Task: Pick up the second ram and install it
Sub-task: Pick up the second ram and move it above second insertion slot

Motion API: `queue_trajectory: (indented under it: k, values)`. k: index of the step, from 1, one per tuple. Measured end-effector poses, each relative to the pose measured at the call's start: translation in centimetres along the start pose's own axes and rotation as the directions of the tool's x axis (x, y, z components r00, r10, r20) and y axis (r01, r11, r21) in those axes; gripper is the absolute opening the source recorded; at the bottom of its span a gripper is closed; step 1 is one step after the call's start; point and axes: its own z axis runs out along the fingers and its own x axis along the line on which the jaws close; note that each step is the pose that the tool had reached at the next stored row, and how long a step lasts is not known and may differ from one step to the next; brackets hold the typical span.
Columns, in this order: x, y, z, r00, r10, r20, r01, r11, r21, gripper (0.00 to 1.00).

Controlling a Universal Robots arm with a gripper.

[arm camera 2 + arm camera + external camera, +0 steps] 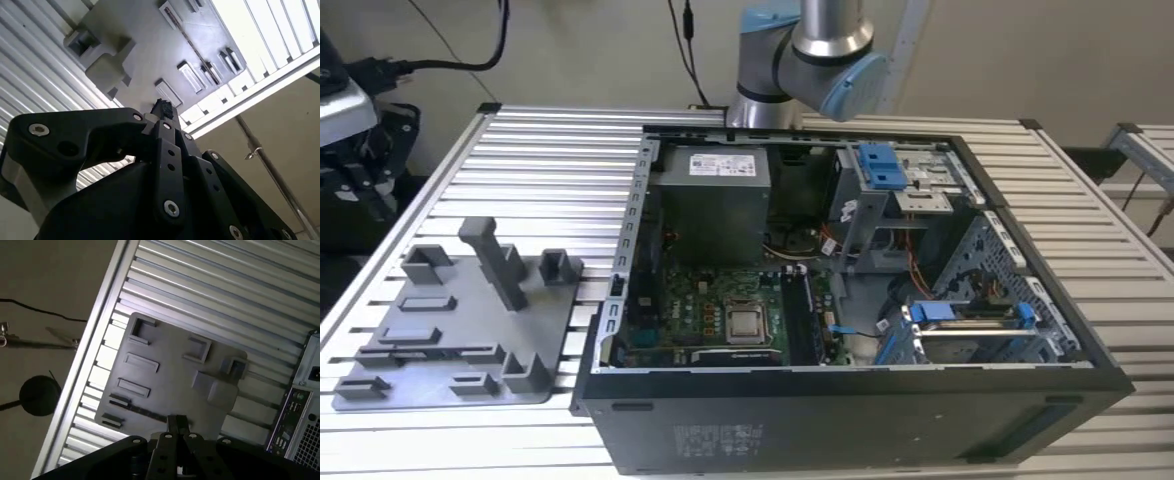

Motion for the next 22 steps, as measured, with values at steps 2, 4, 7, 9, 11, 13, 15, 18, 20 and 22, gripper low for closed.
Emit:
queue_trajectory:
  k: [2,4,7,9,11,13,15,18,20,22]
  values:
    - [0.0,0.0,0.0,0.9995,-0.032,0.0004,0.032,0.9995,-0.0001,0.11]
    - [0.0,0.0,0.0,0.9979,-0.065,0.0003,0.065,0.9979,-0.0005,0.11]
    - [0.0,0.0,0.0,0.9934,-0.114,-0.0001,0.114,0.9934,-0.0009,0.11]
    - [0.0,0.0,0.0,0.9895,-0.144,-0.0002,0.144,0.9895,-0.0011,0.11]
    - [-0.01,0.0,0.01,0.9847,-0.174,0.0005,0.174,0.9847,-0.0012,0.11]
    - [0.0,0.0,0.01,0.9799,-0.2,0.0001,0.2,0.9799,-0.0015,0.11]
    - [0.0,0.0,0.01,0.9761,-0.217,-0.0006,0.217,0.9761,-0.0021,0.11]
    - [0.0,0.0,0.01,0.9742,-0.226,-0.0009,0.226,0.9742,-0.0024,0.11]
    - [0.0,0.0,0.01,0.9742,-0.226,-0.001,0.226,0.9742,-0.0024,0.11]
    - [0.0,0.0,0.0,0.9741,-0.226,-0.0011,0.226,0.9741,-0.0024,0.11]
